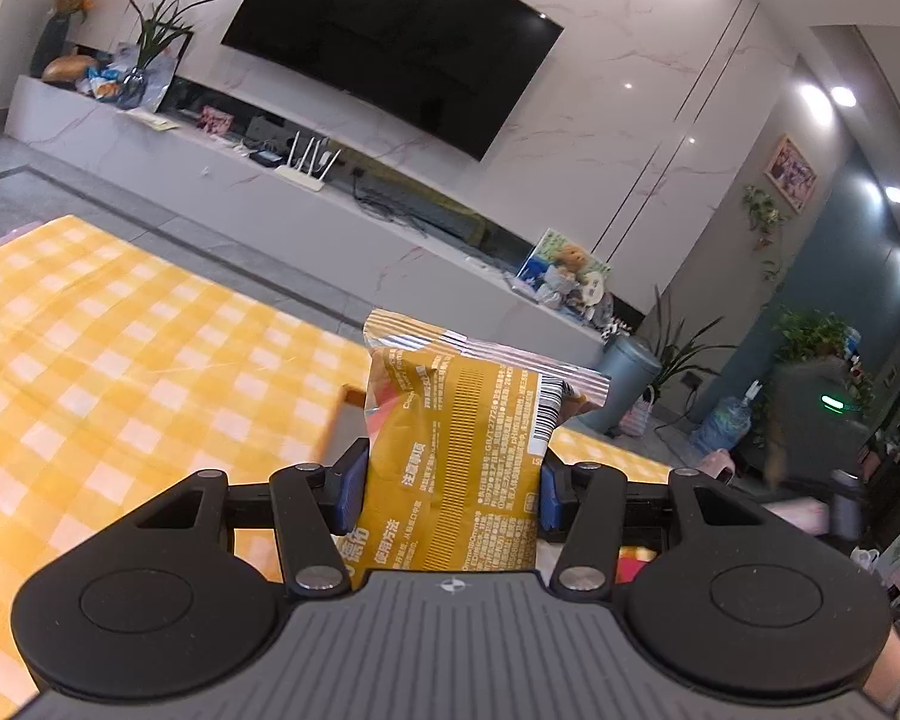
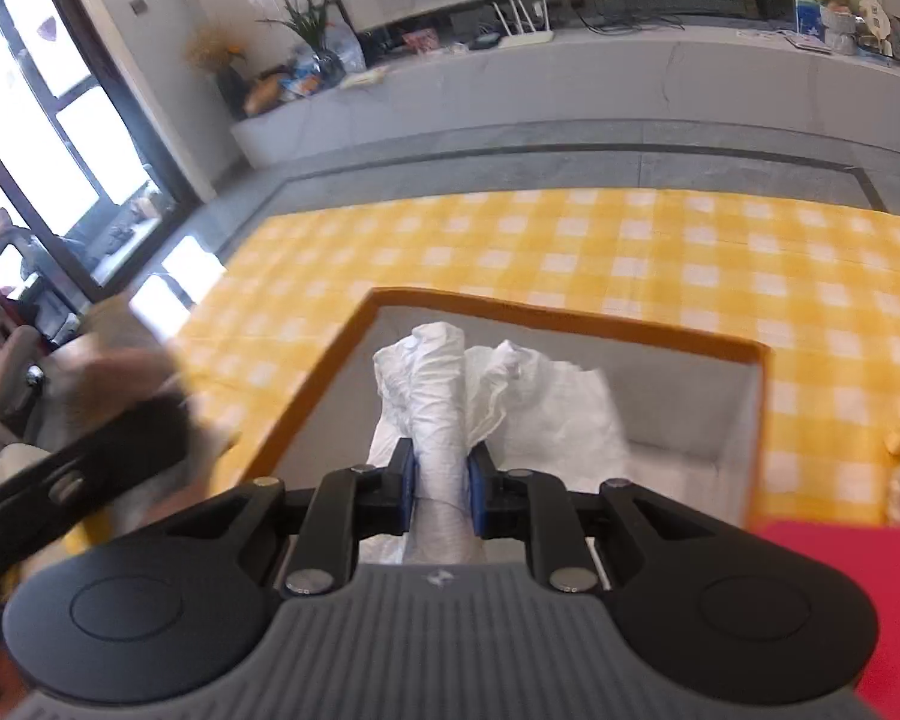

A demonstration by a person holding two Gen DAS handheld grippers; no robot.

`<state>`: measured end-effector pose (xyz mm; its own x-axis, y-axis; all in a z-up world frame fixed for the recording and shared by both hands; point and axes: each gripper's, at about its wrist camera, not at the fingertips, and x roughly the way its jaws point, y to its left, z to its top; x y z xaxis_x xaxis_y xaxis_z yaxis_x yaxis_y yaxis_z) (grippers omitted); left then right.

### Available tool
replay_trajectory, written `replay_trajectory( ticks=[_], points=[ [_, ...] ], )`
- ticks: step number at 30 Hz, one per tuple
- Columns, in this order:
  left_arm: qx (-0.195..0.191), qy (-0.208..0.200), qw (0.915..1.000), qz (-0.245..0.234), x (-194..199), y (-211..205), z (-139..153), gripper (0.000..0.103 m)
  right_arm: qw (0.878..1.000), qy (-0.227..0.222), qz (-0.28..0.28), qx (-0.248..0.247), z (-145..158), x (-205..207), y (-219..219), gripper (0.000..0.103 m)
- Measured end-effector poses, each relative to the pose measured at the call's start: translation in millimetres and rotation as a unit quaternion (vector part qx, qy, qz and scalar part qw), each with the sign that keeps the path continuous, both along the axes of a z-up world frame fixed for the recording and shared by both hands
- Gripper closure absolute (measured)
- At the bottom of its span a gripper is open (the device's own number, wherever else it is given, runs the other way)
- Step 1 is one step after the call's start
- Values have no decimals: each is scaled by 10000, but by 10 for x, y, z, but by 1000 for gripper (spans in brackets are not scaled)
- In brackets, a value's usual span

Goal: Organize soft objects
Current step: 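Carry the tissue and snack bag with both tools over the white box, then open the right tool inside the white box, dropping the tissue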

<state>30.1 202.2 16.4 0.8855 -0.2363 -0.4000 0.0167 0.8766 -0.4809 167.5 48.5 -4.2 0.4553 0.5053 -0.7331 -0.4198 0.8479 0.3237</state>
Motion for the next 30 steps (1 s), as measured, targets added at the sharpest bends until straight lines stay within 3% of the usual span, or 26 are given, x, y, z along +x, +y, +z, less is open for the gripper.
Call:
replay_trajectory(
  ticks=[5,9,13,15,17,19,21,23,26,30],
  points=[
    [-40,88,9999,56,-22,68,-51,43,9985,480,-104,247,-248,326,262,87],
    [68,133,9998,119,-21,87,-53,43,9890,1246,-187,777,-510,467,345,87],
    [120,166,9997,118,-30,82,-46,42,9938,1097,-166,18,-688,468,515,87],
    [126,172,9997,120,-30,82,-40,42,9926,1197,-181,-56,-757,484,547,86],
    [113,183,9997,137,-32,87,-41,42,9920,1255,-117,-122,-798,483,578,82],
    [110,194,9996,150,-26,106,-45,42,9914,1278,-118,-269,-837,484,609,71],
    [143,168,9997,131,-35,108,-37,42,9920,1224,-83,-311,-792,441,606,51],
    [143,129,9998,112,-42,110,-16,42,9946,978,-35,-354,-684,395,577,49],
    [94,2,9999,82,-74,115,53,42,9973,414,170,-585,-457,249,467,34],
    [92,-244,9996,55,-122,69,179,42,9969,-198,526,-549,-98,-21,160,28]
  ],
)
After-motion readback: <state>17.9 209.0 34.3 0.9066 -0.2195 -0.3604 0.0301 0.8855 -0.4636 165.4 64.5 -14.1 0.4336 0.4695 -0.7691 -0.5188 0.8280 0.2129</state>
